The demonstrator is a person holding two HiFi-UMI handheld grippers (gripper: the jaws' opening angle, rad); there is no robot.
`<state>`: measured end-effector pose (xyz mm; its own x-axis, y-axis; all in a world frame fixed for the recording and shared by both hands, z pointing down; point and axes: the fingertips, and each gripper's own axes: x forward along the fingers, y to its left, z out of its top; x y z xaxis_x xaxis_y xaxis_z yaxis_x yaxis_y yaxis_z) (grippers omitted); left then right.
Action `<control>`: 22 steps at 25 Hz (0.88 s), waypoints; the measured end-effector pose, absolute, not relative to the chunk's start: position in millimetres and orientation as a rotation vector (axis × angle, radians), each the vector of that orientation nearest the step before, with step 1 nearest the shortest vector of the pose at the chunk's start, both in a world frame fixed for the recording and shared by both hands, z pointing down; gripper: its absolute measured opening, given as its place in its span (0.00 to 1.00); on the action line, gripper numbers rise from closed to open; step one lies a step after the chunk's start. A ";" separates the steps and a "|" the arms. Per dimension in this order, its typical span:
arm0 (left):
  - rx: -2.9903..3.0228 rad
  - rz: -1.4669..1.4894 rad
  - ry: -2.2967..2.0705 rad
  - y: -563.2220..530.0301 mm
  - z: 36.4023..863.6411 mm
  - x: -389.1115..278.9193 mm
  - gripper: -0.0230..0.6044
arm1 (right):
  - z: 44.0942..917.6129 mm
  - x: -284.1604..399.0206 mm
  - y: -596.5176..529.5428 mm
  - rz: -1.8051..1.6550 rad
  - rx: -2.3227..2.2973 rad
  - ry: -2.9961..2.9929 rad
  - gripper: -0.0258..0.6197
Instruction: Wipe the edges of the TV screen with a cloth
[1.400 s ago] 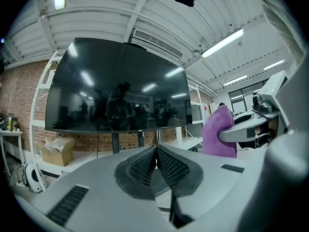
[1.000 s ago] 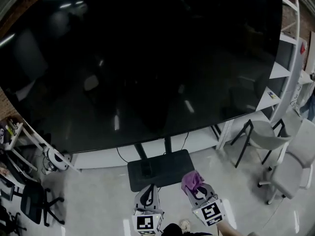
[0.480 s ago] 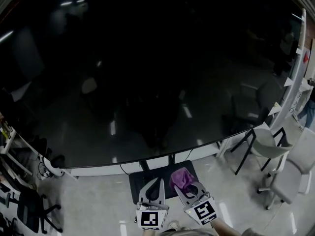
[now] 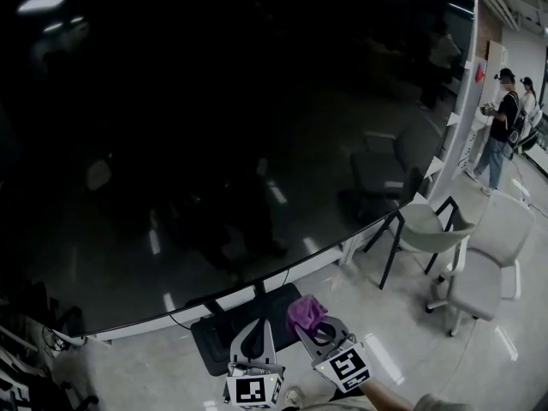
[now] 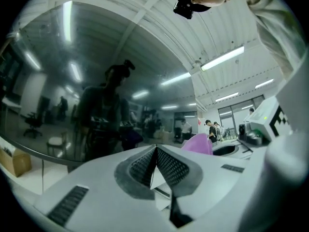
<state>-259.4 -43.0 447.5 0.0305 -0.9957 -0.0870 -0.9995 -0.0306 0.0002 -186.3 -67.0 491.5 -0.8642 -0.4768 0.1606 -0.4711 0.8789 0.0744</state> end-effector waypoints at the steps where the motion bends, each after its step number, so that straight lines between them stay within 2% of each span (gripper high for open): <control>1: -2.237 0.118 2.138 -51.9 448.0 -248.6 0.06 | 494.4 -173.8 -76.9 -0.036 0.759 -2.877 0.14; 6: -2.299 0.127 2.081 -115.1 457.4 -176.6 0.06 | 506.7 -104.2 -132.4 -0.026 0.824 -2.849 0.14; 11: -2.349 0.162 1.997 -194.4 461.6 -88.5 0.06 | 514.5 -4.0 -217.1 0.044 0.962 -2.830 0.14; 16: -2.360 0.159 1.852 -271.3 452.3 6.1 0.06 | 512.5 87.1 -309.0 -0.071 1.054 -2.772 0.14; 22: -2.368 0.181 1.795 -320.3 441.3 66.0 0.06 | 513.7 141.2 -401.8 -0.194 1.143 -2.687 0.14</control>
<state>66.0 -320.3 441.3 0.2703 -0.9429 -0.1946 -0.9628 -0.2642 -0.0572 141.2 -401.8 513.7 -0.6756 -0.7229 0.1446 -0.6946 0.6899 0.2037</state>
